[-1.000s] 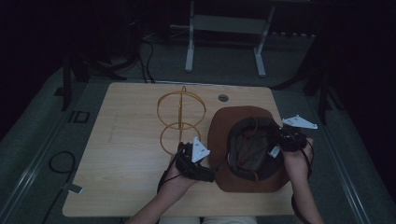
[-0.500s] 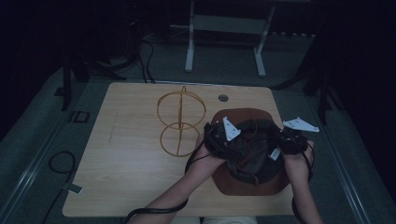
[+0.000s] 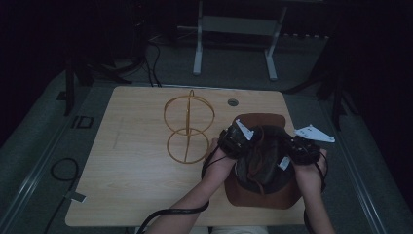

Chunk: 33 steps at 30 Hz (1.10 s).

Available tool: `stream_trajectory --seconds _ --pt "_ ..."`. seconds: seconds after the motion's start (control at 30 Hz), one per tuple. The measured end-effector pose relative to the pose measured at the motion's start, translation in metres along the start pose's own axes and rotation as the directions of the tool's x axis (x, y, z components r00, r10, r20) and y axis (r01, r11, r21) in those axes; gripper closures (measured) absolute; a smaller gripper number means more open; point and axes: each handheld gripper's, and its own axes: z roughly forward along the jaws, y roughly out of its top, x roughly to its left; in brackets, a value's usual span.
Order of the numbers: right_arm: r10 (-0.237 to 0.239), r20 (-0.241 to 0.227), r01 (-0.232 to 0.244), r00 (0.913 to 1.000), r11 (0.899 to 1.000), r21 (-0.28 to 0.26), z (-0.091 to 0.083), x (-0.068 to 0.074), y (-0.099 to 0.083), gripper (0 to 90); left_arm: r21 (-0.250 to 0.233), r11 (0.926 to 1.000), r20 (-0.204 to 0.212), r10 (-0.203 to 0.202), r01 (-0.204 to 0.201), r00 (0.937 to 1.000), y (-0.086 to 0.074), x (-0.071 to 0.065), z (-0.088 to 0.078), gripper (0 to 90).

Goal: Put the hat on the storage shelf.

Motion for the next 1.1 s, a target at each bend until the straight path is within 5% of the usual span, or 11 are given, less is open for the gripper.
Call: stream_trajectory --seconds 0.07,0.13,0.53,0.7,0.87,0.97,1.1 --pt "0.003 -0.010 -0.003 0.9999 1.000 0.006 0.000 0.001 -0.001 86.1 -0.007 1.0000 -0.003 0.003 -0.003 1.0000 -0.002 0.000 0.000 80.6" --pt "0.003 -0.016 -0.003 0.9999 1.000 0.012 0.001 0.002 -0.002 86.0 -0.020 0.9997 -0.004 -0.012 0.012 0.9999 -0.004 0.004 -0.002 84.2" --pt "0.024 -0.052 -0.024 0.9983 1.000 -0.007 -0.014 0.002 -0.016 78.5 -0.101 0.9949 -0.003 -0.008 0.008 1.0000 0.006 0.013 -0.022 86.2" --pt "0.020 -0.110 -0.023 0.9937 0.999 -0.022 -0.030 -0.001 -0.019 56.1 -0.141 0.9900 0.009 -0.002 0.004 1.0000 0.010 0.014 -0.030 86.2" --pt "0.001 -0.186 -0.014 0.9825 0.998 -0.065 -0.056 -0.005 -0.020 42.8 -0.194 0.9808 -0.008 0.012 -0.013 0.9999 0.014 0.013 -0.043 86.3" --pt "0.004 -0.225 -0.030 0.9744 0.994 -0.110 -0.074 -0.011 -0.019 37.5 -0.241 0.9706 0.036 0.001 0.008 0.9994 0.015 0.018 -0.054 86.2" --pt "-0.009 -0.179 -0.017 0.9839 0.990 -0.142 -0.086 -0.027 -0.018 36.1 -0.289 0.9574 0.077 0.027 -0.004 0.9966 0.013 0.020 -0.072 86.2"
